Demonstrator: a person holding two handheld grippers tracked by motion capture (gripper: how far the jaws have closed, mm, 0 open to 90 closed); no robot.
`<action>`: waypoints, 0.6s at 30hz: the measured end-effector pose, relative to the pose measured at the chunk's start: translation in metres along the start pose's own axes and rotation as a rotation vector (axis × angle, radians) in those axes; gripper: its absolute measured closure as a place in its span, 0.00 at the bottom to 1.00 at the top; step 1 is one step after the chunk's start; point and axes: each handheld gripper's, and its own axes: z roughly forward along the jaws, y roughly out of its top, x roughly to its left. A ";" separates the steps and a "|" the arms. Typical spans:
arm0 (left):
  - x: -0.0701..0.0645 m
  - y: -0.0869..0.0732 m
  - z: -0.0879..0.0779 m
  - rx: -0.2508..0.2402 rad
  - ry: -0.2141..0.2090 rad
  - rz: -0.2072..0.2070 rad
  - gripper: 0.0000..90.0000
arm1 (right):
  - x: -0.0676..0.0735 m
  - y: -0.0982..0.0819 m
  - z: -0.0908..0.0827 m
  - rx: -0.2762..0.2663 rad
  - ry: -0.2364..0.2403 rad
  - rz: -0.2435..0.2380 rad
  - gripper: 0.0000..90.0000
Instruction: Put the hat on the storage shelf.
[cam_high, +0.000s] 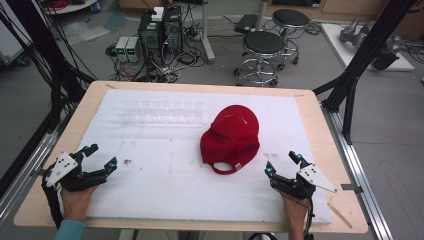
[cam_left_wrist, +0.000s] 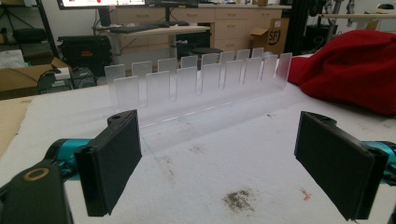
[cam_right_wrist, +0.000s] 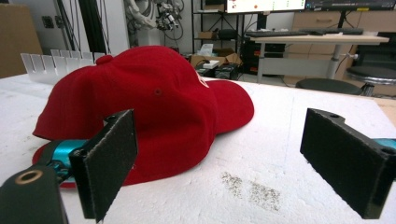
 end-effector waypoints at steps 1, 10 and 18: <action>0.000 0.000 0.000 0.003 0.000 0.000 0.17 | 0.000 0.000 0.000 0.000 0.000 0.000 0.11; -0.001 0.000 0.000 0.003 0.004 0.008 0.17 | -0.001 0.000 0.000 -0.004 0.007 0.003 0.11; -0.001 0.000 0.001 0.010 0.002 0.012 0.17 | 0.000 0.000 0.001 0.012 0.018 -0.010 0.11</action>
